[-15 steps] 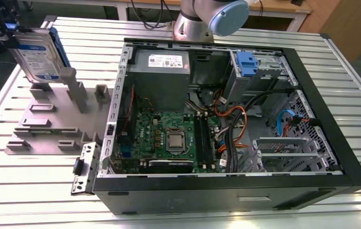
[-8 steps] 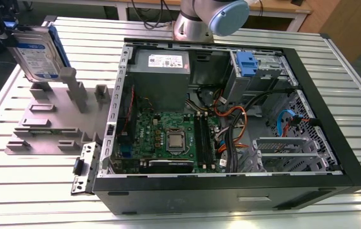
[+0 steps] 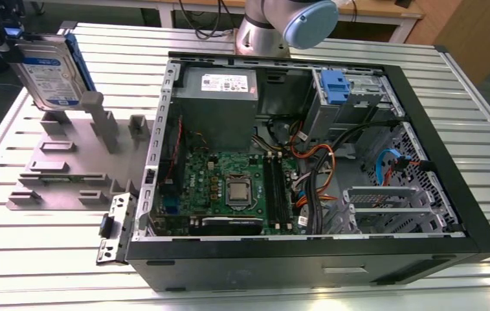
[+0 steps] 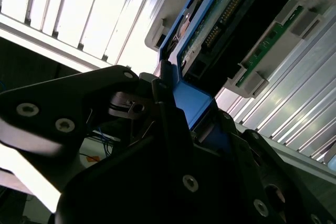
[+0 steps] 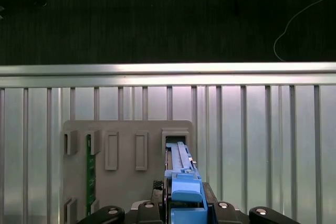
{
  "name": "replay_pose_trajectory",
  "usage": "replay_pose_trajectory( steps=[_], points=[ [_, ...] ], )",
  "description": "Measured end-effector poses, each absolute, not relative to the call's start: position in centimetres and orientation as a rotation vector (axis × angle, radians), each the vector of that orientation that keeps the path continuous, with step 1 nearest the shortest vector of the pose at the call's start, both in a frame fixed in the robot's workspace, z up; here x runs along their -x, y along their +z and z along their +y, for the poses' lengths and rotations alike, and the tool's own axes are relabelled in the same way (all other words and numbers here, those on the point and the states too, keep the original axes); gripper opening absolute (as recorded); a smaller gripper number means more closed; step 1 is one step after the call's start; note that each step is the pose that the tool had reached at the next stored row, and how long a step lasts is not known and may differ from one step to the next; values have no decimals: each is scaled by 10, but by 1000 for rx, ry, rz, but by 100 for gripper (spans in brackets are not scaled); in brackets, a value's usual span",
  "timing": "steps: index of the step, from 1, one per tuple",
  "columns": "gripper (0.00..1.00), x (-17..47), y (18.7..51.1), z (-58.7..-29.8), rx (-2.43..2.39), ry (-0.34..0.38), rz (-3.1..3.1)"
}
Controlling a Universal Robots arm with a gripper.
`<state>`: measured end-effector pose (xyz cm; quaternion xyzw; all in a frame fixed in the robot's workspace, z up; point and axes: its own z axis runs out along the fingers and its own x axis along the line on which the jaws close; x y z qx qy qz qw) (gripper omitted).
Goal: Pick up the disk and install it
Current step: 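Pick up the disk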
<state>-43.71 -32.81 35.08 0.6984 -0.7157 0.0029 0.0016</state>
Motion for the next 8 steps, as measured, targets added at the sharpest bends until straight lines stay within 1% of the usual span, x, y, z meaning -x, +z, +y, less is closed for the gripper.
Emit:
replay_pose_trajectory(
  steps=[8],
  points=[
    [36,437,354,-328,-2192,9,-2246]
  ],
)
